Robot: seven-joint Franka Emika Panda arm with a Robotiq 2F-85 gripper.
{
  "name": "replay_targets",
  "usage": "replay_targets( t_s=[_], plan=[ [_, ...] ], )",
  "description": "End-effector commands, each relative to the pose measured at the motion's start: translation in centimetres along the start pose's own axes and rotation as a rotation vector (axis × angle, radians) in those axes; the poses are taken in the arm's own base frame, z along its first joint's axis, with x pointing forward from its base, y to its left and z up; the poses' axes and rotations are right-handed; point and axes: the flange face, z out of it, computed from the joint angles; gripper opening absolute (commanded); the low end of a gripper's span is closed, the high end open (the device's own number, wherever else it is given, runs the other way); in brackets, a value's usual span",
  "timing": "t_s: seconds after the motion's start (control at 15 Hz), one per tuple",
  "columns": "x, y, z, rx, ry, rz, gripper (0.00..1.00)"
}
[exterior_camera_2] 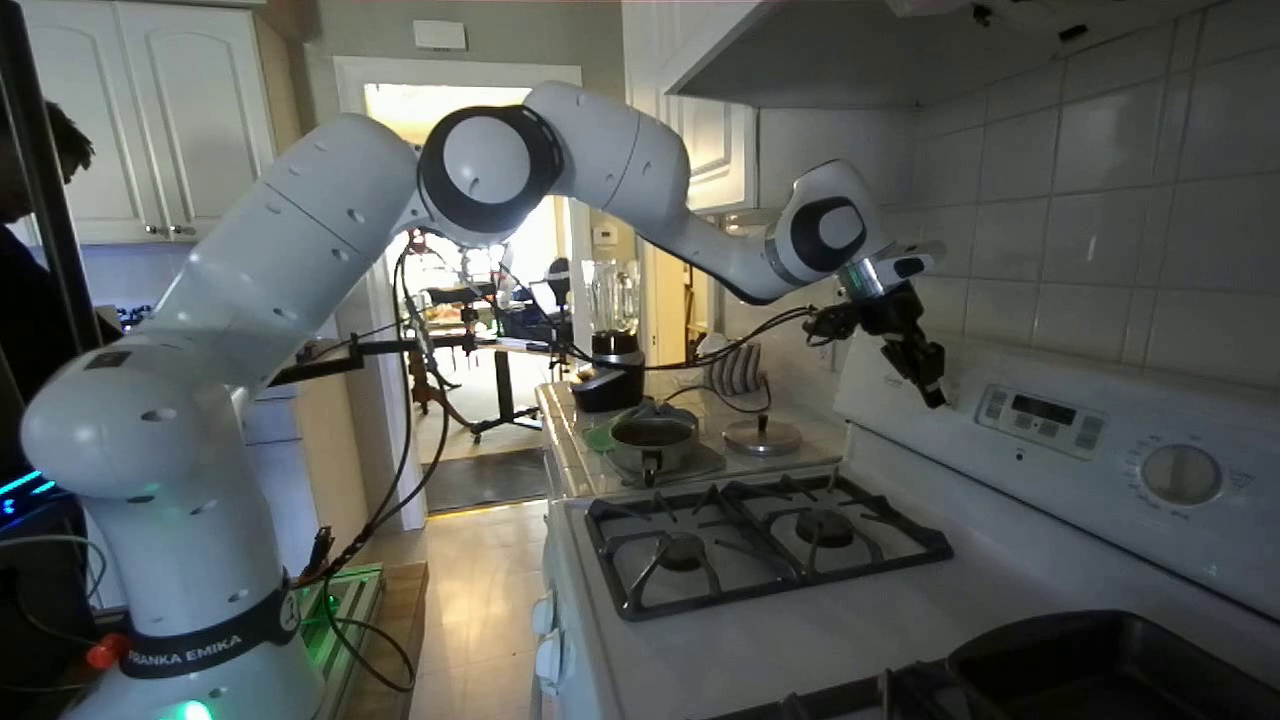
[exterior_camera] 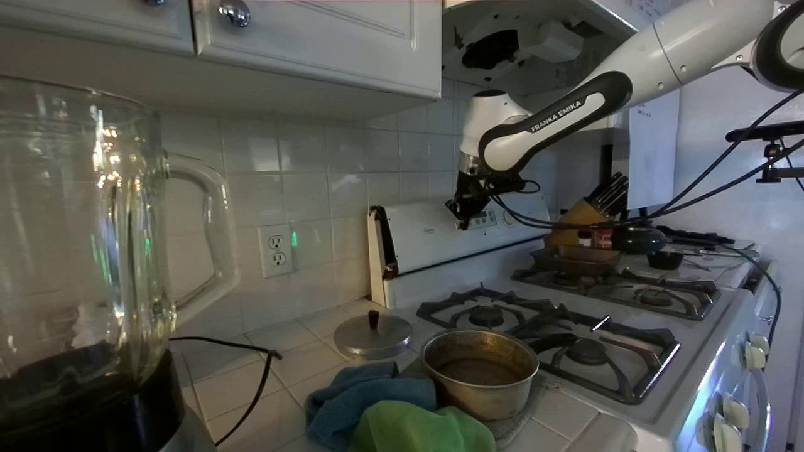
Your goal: Flip a switch on the stove
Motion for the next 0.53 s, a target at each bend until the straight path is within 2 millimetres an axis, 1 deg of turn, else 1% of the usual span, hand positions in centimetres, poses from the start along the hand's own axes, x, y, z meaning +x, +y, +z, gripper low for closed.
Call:
replay_targets(
  t_s=[0.0, 0.47],
  plan=[
    [0.59, -0.14, 0.58, 0.016, -0.015, 0.021, 0.0],
    [1.14, -0.02, 1.18, 0.024, -0.007, 0.037, 0.0]
  ],
)
